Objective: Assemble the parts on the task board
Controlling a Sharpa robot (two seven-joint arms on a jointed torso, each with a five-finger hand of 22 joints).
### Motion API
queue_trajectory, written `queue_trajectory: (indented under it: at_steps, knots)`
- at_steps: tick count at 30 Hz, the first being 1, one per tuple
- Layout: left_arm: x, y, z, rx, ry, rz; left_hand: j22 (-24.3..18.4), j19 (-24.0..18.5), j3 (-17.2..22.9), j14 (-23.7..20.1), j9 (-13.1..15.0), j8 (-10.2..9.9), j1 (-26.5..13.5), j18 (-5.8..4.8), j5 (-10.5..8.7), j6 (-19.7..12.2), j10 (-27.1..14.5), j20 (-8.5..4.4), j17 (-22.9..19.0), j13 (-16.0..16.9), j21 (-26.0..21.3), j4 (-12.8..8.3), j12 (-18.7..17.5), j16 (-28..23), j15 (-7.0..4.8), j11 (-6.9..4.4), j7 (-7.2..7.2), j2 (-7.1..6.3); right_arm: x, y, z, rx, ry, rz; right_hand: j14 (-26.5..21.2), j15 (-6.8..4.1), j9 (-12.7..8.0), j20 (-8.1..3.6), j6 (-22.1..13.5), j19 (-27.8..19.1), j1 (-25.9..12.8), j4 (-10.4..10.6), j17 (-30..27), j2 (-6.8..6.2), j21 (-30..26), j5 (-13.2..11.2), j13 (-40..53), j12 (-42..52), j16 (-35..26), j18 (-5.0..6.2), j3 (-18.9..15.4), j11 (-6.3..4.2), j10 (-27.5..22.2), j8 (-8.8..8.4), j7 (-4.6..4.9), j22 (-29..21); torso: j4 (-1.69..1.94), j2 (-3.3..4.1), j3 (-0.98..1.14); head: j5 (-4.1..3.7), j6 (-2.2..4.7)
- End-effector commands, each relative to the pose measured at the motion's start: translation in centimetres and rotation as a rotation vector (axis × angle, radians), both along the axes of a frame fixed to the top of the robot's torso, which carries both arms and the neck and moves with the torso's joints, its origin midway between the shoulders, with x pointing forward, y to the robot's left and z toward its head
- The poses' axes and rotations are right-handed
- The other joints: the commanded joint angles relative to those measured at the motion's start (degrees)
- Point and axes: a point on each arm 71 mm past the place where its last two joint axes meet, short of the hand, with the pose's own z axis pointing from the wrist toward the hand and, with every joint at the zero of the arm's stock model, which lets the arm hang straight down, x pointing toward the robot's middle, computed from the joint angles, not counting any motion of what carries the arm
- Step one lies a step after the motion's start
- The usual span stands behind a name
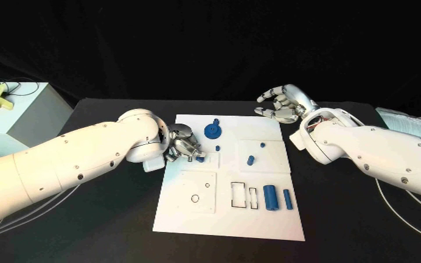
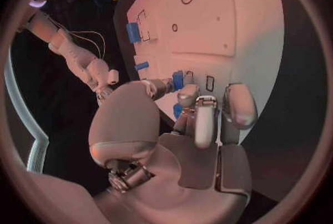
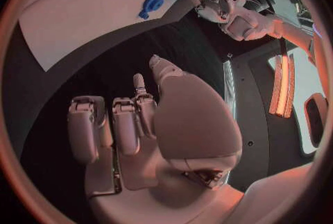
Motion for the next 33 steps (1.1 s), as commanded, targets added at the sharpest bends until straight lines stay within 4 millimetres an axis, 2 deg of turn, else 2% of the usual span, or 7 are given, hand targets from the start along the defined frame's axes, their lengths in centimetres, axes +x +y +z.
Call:
queue_trajectory:
  at_steps: [1,6,12,22,27,33]
  knots:
    - [0.1,0.0,0.4,0.025,-0.091,0.012,0.4,0.6,11.2,4.8,9.1,0.1,-0.5,-1.07,0.33,1.6,0.6,-0.02,12.1,0.3,0.4,-10.7,0.2,0.4,-0.49,0.03,-1.19,-0.42,-0.1,0.1,-0.1,-0.007,0.003,0.013,5.3,0.21,-0.1,0.18,-0.4,4.1,-0.3,0.1,11.9,-0.15,-0.3,0.4,7.6,-0.3,-0.2,0.38,0.2,0.06,-0.3,-0.11,0.1,11.4,-0.01,0.06,-0.01,0.0,-0.04]
    - [0.0,0.0,0.4,0.034,-0.102,0.005,0.7,0.8,11.5,4.8,9.2,0.0,-0.6,-1.12,0.34,1.9,0.8,-0.11,12.3,0.4,0.5,-10.8,0.2,0.5,-0.58,-0.04,-1.26,-0.66,-0.1,0.0,-0.3,-0.007,0.007,0.011,5.3,0.21,-0.1,0.18,-0.4,4.1,-0.3,0.1,11.9,-0.15,-0.3,0.4,7.6,-0.3,-0.2,0.38,0.2,0.06,-0.3,-0.11,0.1,11.4,0.13,0.02,0.06,-0.17,-0.36]
    - [-0.1,-0.6,0.4,0.047,-0.116,-0.014,0.8,0.9,11.7,4.9,9.2,0.0,-0.8,-1.15,0.46,2.0,1.1,-0.14,12.4,0.6,0.5,-10.8,0.3,0.5,-0.61,-0.08,-1.3,-0.79,-0.1,0.0,-0.4,-0.007,0.009,0.012,5.3,0.21,-0.1,0.18,-0.4,4.1,-0.3,0.1,11.9,-0.15,-0.3,0.4,7.6,-0.3,-0.2,0.38,0.2,0.06,-0.3,-0.11,0.1,11.4,-0.02,0.02,-0.04,-0.14,-0.43]
    - [-0.2,-0.9,0.3,0.077,-0.144,-0.038,1.2,1.1,11.8,5.0,9.3,-0.1,-1.0,-1.23,0.65,2.3,1.4,-0.19,12.6,0.8,0.7,-10.9,0.4,0.7,-0.67,-0.15,-1.38,-0.93,-0.2,0.0,-0.5,-0.007,0.012,0.012,5.3,0.21,-0.1,0.18,-0.4,4.1,-0.3,0.1,11.9,-0.15,-0.3,0.4,7.6,-0.3,-0.2,0.38,0.2,0.06,-0.3,-0.11,0.1,11.4,0.1,0.06,0.0,-0.07,-0.6]
    - [-0.3,-1.3,0.2,0.085,-0.161,-0.044,1.4,1.2,11.9,5.0,9.3,-0.1,-1.0,-1.26,0.73,2.3,1.5,-0.21,12.7,0.9,0.8,-10.9,0.4,0.7,-0.7,-0.18,-1.41,-0.98,-0.2,0.0,-0.6,-0.007,0.013,0.013,5.3,0.21,-0.1,0.18,-0.4,4.1,-0.3,0.1,11.9,-0.15,-0.3,0.4,7.6,-0.3,-0.2,0.38,0.2,0.06,-0.3,-0.11,0.1,11.4,0.04,0.16,-0.11,-0.11,-0.63]
    - [-0.4,-1.4,0.2,0.096,-0.172,-0.051,1.5,1.3,12.0,5.1,9.3,-0.1,-1.1,-1.28,0.85,2.5,1.7,-0.24,12.8,1.0,0.8,-10.9,0.5,0.8,-0.74,-0.23,-1.46,-1.05,-0.2,-0.1,-0.6,-0.008,0.015,0.012,5.3,0.22,-0.1,0.19,-0.4,4.0,-0.4,0.2,11.8,-0.16,-0.4,0.4,7.5,-0.3,-0.2,0.42,0.4,0.06,-0.3,-0.11,0.1,11.3,0.07,0.17,-0.1,-0.07,-0.78]
